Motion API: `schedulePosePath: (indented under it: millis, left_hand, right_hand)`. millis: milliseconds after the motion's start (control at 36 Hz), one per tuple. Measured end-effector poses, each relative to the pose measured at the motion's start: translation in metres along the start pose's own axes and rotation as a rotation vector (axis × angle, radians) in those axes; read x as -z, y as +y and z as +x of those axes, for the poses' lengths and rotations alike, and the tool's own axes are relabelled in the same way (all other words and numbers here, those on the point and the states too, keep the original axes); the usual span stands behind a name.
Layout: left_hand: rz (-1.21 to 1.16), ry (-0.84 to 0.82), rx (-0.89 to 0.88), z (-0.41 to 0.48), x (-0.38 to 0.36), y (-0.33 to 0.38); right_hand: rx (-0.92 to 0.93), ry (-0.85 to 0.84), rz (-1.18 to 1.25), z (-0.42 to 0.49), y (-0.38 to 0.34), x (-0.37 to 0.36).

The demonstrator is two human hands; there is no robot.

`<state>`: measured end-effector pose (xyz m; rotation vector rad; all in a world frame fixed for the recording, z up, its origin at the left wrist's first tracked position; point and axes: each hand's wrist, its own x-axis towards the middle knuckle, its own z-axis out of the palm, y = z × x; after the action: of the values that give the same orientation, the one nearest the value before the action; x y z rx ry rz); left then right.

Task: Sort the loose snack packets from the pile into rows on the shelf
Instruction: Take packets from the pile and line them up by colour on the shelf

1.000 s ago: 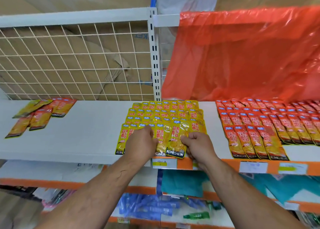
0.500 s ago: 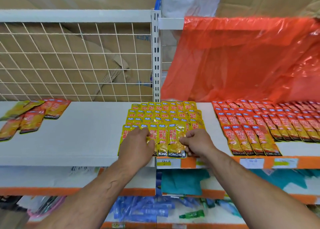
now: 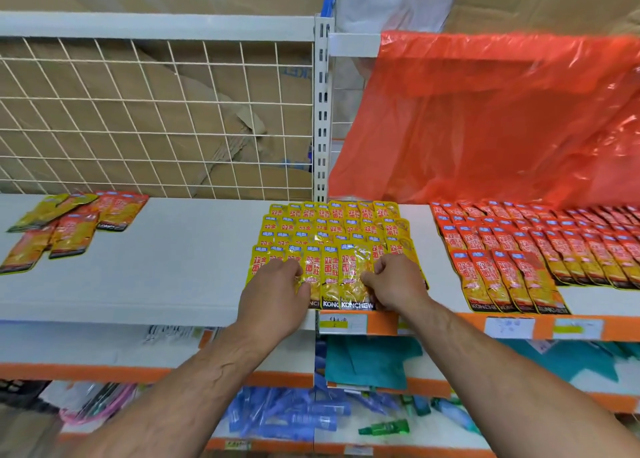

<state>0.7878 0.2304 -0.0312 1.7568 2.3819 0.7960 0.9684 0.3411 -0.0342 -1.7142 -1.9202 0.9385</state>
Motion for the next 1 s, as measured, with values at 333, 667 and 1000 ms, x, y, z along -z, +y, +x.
schedulePosePath:
  millis: [333,667,1000]
  left_hand:
    - [0.022,-0.029,0.027,-0.001,0.000,0.006]
    - [0.187,-0.020,0.013,-0.003,0.009,0.007]
    - [0.230,0.016,0.149,-0.032,0.035,-0.024]
  right_hand:
    - [0.042,0.010,-0.301,-0.006,-0.015,0.007]
    - [0.271,0.006,-0.447,-0.020,-0.021,0.008]
    - [0.746,-0.150,-0.539,-0.033,-0.052,-0.040]
